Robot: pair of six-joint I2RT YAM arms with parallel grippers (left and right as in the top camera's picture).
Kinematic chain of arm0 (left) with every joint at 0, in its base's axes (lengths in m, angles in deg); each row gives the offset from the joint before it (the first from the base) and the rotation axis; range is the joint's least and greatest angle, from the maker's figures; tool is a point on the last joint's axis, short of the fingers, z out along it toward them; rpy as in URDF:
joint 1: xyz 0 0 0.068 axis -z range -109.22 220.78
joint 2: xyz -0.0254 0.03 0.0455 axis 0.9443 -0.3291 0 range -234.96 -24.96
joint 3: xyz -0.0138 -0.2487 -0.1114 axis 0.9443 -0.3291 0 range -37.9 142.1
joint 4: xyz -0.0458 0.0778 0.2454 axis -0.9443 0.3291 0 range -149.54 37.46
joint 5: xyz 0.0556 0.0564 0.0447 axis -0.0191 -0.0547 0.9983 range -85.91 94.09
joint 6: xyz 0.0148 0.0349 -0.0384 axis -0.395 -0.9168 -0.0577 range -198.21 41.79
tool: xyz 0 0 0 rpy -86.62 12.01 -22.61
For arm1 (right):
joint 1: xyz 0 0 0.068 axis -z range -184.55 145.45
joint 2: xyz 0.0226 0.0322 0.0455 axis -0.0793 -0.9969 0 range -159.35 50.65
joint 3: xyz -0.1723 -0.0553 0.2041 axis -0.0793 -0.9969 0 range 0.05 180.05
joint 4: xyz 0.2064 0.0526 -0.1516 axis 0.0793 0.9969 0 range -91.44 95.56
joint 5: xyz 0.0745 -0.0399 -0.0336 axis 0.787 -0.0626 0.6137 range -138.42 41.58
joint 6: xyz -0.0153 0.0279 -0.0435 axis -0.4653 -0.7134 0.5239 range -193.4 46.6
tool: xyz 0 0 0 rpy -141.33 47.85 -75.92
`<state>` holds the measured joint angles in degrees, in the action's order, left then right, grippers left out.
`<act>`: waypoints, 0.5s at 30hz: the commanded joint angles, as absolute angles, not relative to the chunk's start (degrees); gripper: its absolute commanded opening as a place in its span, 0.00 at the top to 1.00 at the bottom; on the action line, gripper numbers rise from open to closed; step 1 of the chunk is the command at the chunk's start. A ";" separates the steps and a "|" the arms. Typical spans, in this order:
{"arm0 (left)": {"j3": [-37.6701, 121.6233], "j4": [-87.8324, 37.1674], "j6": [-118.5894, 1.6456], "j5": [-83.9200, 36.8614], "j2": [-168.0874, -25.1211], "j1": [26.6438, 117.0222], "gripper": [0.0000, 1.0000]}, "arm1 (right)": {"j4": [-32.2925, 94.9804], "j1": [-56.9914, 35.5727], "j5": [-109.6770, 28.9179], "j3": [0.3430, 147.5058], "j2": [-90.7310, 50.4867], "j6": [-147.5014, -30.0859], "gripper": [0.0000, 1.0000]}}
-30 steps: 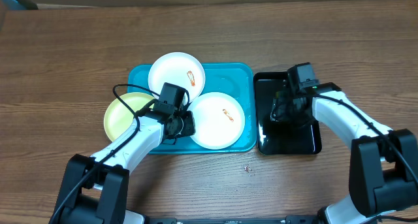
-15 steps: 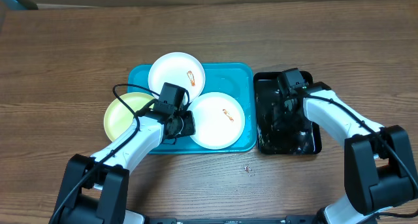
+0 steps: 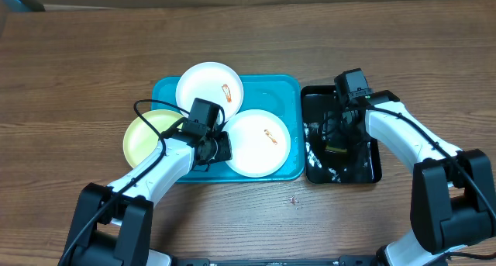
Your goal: Clean dirty plates on tray and stack at the side
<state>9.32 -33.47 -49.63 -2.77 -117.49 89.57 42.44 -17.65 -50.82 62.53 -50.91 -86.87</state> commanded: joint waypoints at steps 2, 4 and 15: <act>9.06 -33.63 -49.91 -2.98 -117.82 89.94 0.55 | 41.72 -17.54 -51.38 63.66 -52.00 -87.18 0.35; 9.08 -33.65 -49.91 -2.98 -117.82 89.94 0.55 | 40.84 -17.54 -51.36 62.96 -52.20 -87.20 0.35; 9.08 -33.67 -49.89 -2.98 -117.82 89.94 0.54 | 36.49 -17.54 -51.28 59.79 -52.22 -86.96 0.74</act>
